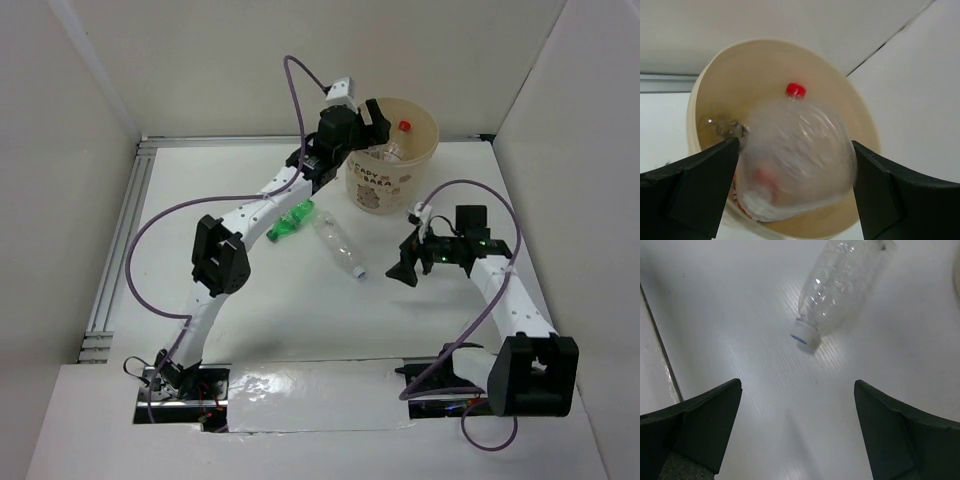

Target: Put the plastic bottles in the bin

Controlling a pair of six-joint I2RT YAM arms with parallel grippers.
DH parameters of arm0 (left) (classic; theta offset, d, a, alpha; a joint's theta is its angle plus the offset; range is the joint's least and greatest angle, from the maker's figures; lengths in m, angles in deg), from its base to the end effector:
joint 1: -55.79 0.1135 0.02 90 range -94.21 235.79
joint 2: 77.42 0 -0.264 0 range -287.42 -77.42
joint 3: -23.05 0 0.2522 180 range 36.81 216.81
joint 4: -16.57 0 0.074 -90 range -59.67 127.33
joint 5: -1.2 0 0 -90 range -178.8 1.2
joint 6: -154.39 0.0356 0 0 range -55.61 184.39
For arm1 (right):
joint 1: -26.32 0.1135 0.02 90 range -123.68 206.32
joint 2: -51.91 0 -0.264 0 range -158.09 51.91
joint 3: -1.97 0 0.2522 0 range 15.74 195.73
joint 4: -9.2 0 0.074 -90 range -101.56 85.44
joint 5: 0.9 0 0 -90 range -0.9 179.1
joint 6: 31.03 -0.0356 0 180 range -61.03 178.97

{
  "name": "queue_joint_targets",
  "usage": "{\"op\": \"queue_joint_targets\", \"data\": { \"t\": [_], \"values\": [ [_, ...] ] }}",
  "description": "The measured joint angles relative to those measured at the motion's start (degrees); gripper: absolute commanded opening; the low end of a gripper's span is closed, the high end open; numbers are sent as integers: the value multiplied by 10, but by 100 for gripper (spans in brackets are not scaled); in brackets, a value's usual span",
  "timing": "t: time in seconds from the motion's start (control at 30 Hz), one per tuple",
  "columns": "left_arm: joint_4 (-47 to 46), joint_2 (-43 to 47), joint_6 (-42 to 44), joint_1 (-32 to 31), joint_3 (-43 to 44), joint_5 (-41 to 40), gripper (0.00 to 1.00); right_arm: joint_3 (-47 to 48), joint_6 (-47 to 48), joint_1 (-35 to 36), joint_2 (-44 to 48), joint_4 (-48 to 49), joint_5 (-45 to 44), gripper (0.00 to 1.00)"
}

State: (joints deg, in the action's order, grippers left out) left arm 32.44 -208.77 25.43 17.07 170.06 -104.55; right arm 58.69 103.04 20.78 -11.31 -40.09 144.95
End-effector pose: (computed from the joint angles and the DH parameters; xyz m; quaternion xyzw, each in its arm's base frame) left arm 0.4317 -0.3337 0.3794 -0.0982 0.7015 -0.3629 0.6054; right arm 0.2064 0.0096 0.2429 -0.4087 0.7517 0.2973 0.4237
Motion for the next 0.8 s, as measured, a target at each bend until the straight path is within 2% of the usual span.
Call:
{"op": "queue_joint_targets", "data": {
  "t": [0.13, 0.17, 0.27, 0.33, 0.4, 0.53, 0.63, 0.7, 0.73, 0.77, 0.8],
  "values": [
    [0, 8, 31, 0, -34, 9, 100, 16, -126, 97, -56, 111, -59, 100],
    [0, 16, 39, 0, -41, 10, 100, 21, -130, 117, -73, 114, -61, 100],
    [-4, 90, 63, 0, -112, -4, 100, 35, -239, 182, -130, 202, -127, 100],
    [-20, 184, 84, 0, -212, -22, 100, 53, -304, 218, -176, 250, -172, 100],
    [-46, 314, 108, 0, -345, -44, 100, 76, -353, 249, -221, 283, -219, 100],
    [-79, 553, 125, 10, -570, -81, 100, 132, -404, 293, -295, 315, -297, 100],
    [-59, 686, 118, 29, -714, -101, 100, 182, -422, 327, -358, 329, -366, 100],
    [-31, 750, 112, 36, -790, -107, 100, 203, -428, 343, -395, 331, -400, 96],
    [-15, 771, 106, 37, -825, -106, 100, 208, -427, 349, -409, 330, -414, 90],
    [-3, 788, 102, 36, -859, -104, 100, 210, -427, 355, -422, 330, -425, 83],
    [13, 801, 100, 36, -889, -103, 100, 211, -422, 360, -431, 329, -433, 67]
  ]
}}
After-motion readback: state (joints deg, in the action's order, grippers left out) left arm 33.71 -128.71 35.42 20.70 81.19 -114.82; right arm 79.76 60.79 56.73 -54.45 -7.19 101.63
